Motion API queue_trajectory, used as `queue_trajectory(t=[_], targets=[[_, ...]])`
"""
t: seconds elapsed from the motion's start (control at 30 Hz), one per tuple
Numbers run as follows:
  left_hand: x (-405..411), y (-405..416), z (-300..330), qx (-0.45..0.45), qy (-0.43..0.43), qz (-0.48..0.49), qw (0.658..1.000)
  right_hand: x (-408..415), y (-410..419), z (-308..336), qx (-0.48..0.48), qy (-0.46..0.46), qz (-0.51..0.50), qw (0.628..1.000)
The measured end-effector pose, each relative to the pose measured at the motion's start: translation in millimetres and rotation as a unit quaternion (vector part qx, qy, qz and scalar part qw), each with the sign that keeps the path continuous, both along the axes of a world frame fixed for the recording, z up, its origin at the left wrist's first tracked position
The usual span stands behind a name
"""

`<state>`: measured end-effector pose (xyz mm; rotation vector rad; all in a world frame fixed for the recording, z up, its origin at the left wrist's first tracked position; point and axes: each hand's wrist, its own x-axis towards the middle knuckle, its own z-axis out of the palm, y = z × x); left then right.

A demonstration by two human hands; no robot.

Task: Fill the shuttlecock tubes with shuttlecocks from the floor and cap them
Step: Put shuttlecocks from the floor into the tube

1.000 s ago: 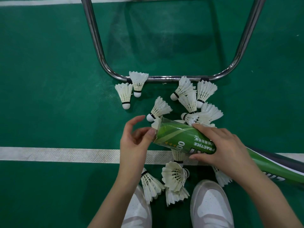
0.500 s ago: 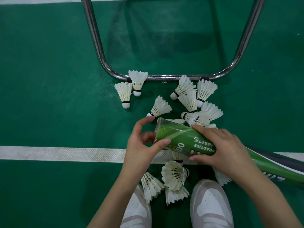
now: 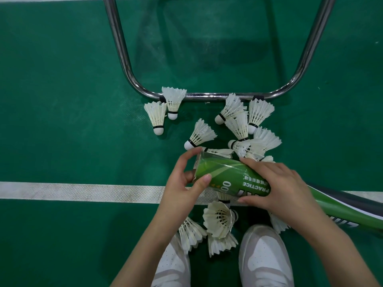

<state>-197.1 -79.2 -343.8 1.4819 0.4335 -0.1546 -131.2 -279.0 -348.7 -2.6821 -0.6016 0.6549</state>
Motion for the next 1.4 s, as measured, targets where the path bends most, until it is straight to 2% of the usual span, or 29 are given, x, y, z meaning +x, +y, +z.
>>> queue_trajectory(t=[0.3, 0.9, 1.1, 1.4], targets=[[-1, 1, -4, 0.056, 0.012, -0.010, 0.998, -1, 0, -2, 0.003, 0.001, 0.000, 1.000], [1, 4, -13, 0.009, -0.001, -0.052, 0.999, -1, 1, -1, 0.007, 0.002, -0.002, 1.000], [0, 4, -12, 0.010, -0.006, -0.046, 0.999, -1, 2, 1, 0.004, 0.004, 0.002, 1.000], [18, 19, -3, 0.059, -0.021, -0.005, 0.998, 3, 2, 3, 0.003, 0.000, -0.002, 1.000]])
